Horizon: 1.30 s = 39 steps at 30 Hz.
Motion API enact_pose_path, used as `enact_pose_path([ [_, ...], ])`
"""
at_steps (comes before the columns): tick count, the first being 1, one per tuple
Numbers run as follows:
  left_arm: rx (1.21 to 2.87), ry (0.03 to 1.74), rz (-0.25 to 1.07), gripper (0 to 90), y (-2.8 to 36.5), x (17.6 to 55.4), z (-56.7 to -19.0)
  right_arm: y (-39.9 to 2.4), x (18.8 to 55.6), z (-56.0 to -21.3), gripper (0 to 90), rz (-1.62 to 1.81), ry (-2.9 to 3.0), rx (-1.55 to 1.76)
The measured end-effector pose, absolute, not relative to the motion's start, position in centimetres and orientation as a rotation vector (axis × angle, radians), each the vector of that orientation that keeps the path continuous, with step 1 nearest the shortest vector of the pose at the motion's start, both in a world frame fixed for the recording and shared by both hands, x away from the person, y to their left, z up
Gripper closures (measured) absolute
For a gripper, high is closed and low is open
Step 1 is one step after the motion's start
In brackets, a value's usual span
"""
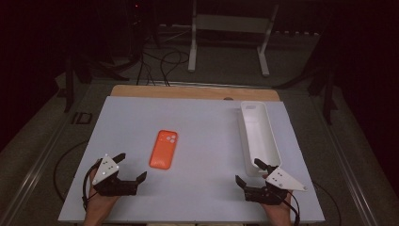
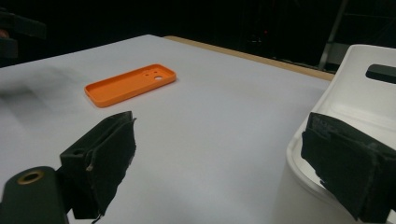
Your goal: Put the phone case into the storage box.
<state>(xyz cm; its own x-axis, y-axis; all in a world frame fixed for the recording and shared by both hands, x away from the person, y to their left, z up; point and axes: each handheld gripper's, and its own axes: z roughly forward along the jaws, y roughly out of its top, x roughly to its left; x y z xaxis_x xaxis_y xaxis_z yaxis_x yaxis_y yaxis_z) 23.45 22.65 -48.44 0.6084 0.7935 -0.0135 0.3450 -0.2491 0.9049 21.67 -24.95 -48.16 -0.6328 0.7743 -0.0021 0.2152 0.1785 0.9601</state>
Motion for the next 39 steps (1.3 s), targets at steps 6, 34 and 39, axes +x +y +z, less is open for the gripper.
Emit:
enact_pose_path([
  [6, 1.841, 0.925, 0.564, 0.0, 22.6, 23.5, -48.5, -25.0, 21.7, -48.2, 9.8, 1.462, 1.956, 0.933],
  [34, 1.856, 0.943, 0.537, 0.5, 22.2, 24.4, -47.8, -25.0, 21.9, -48.3, 9.8, 1.440, 1.959, 0.949],
  [39, 1.857, 0.949, 0.528, 0.6, 22.0, 24.9, -47.5, -25.2, 22.1, -48.2, 9.8, 1.444, 1.955, 0.961],
])
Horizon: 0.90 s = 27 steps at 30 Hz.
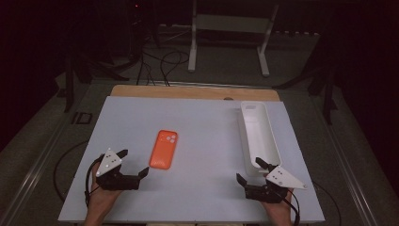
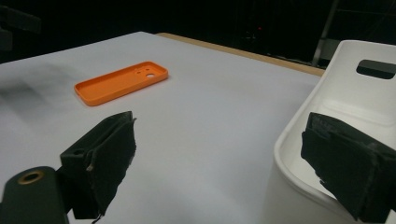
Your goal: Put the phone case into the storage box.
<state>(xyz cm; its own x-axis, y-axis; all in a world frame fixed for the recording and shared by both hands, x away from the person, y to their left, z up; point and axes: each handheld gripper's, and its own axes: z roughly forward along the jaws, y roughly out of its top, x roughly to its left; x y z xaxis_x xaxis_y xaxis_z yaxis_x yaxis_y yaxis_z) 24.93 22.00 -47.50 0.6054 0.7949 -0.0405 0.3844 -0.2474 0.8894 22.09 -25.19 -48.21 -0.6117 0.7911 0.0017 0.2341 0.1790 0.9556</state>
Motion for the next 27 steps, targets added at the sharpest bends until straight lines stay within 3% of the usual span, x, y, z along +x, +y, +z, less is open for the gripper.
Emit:
enact_pose_path([
  [27, 1.976, 0.955, 0.473, 8.4, 19.3, 27.9, -47.6, -25.2, 22.3, -48.4, 9.9, 1.420, 1.959, 0.958],
])
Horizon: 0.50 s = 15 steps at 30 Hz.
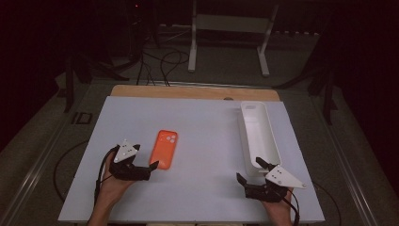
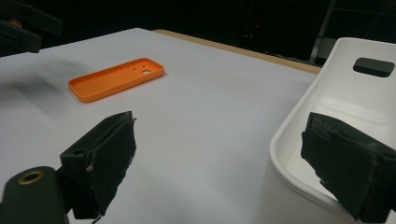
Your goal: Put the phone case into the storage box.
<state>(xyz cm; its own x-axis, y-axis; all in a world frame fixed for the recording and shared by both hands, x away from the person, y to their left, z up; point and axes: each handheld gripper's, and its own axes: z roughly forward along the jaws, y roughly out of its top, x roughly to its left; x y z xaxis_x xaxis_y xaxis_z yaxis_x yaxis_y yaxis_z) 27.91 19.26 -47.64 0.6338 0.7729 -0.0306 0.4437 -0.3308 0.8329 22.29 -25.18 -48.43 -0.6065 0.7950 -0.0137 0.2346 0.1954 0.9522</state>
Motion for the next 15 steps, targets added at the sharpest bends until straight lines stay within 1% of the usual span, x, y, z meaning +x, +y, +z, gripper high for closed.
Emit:
enact_pose_path([
  [11, 1.992, 0.973, 0.484, 16.4, 18.58, 28.47, -48.01, -24.88, 22.24, -48.54, 9.9, 1.410, 1.963, 0.948],
  [15, 1.981, 0.965, 0.476, 23.8, 18.61, 28.52, -48.02, -24.78, 22.20, -48.55, 9.9, 1.404, 1.964, 0.942],
])
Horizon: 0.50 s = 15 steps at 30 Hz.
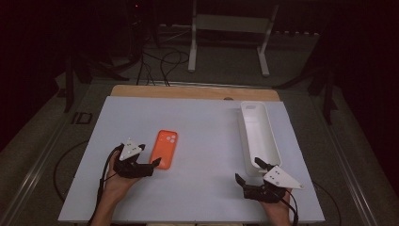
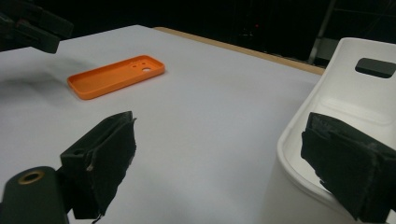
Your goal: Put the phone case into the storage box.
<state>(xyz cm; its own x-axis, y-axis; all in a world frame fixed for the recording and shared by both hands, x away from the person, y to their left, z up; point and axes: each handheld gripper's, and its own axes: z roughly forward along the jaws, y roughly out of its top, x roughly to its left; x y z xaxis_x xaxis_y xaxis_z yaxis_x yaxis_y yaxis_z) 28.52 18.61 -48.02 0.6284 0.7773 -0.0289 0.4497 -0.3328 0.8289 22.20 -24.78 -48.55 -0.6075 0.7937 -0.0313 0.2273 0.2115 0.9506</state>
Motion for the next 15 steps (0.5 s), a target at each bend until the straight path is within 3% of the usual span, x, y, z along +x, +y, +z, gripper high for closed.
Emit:
enact_pose_path([
  [15, 2.049, 0.945, 0.393, 62.5, 17.94, 29.00, -48.86, -24.77, 22.15, -48.64, 9.9, 1.401, 1.966, 0.941],
])
